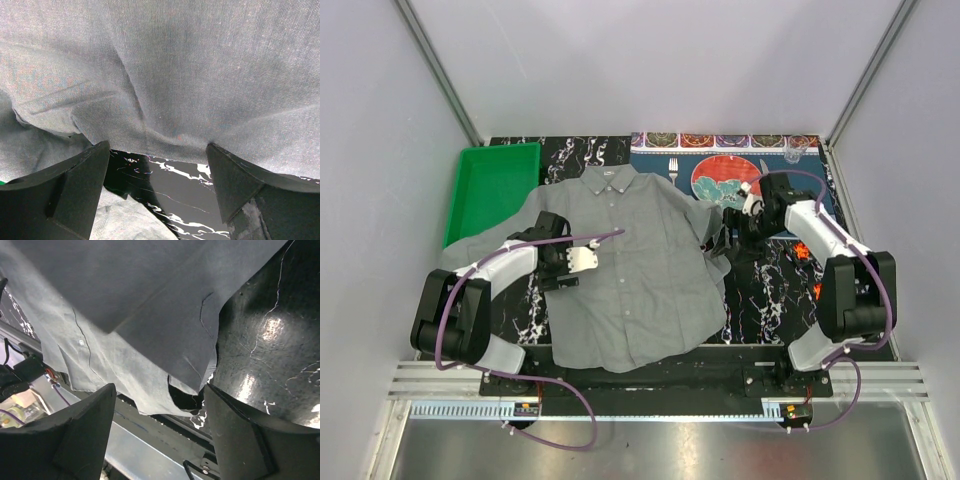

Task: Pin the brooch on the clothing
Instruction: Flatten out the clothes at the center of the board.

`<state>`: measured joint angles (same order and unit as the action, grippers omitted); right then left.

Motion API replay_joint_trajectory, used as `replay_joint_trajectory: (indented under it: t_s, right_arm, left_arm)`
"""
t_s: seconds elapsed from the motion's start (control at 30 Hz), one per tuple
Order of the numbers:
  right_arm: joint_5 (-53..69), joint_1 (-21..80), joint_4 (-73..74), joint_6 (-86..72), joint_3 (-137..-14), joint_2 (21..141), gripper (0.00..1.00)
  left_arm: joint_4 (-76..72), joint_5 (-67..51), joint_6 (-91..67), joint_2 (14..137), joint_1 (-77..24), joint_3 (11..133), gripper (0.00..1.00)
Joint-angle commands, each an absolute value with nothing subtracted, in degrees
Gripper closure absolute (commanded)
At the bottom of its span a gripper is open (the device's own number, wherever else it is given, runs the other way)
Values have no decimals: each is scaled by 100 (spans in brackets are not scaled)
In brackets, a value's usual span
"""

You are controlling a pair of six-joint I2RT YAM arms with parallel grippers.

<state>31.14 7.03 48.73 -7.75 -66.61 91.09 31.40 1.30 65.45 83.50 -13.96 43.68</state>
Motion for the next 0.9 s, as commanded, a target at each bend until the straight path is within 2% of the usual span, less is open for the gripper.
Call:
replay_joint_trajectory:
  t_s: [0.0,0.1,0.2,0.23,0.27,0.3,0.43,0.57,0.67,0.87]
  right_arm:
    - [3235,773,4333,-1204,-6609,9464,25]
    - [3007,773,4280,-1187,-6706,9676,31]
    - [2945,773,4428,-1090,-6829,9904,55]
    - [2866,773,4508,-1055,-6873,9931,67]
    - [2726,756,4596,-889,-7047,9949,90]
    - [2411,738,4849,-748,-7188,9949,98]
    - [1680,379,5781,112,-8373,10011,100]
    - [881,62,6529,1516,-10163,10274,100]
    - [536,-245,6950,2334,-11123,10835,100]
    - [36,-650,7750,3497,-12654,12573,92]
  left_arm:
    - [3111,105,6478,8350,-1362,4456,15]
    - [3111,88,6478,8358,-1362,4474,15]
    - [3111,88,6460,8376,-1362,4482,15]
    - [3111,97,6460,8367,-1362,4491,15]
    - [3111,97,6460,8358,-1362,4483,15]
    - [3111,105,6460,8367,-1362,4474,15]
    - [3111,106,6513,8306,-1354,4403,15]
    - [3085,114,6557,8297,-1354,4342,15]
    - [3067,114,6565,8332,-1354,4351,15]
    - [3059,114,6513,8385,-1354,4360,16]
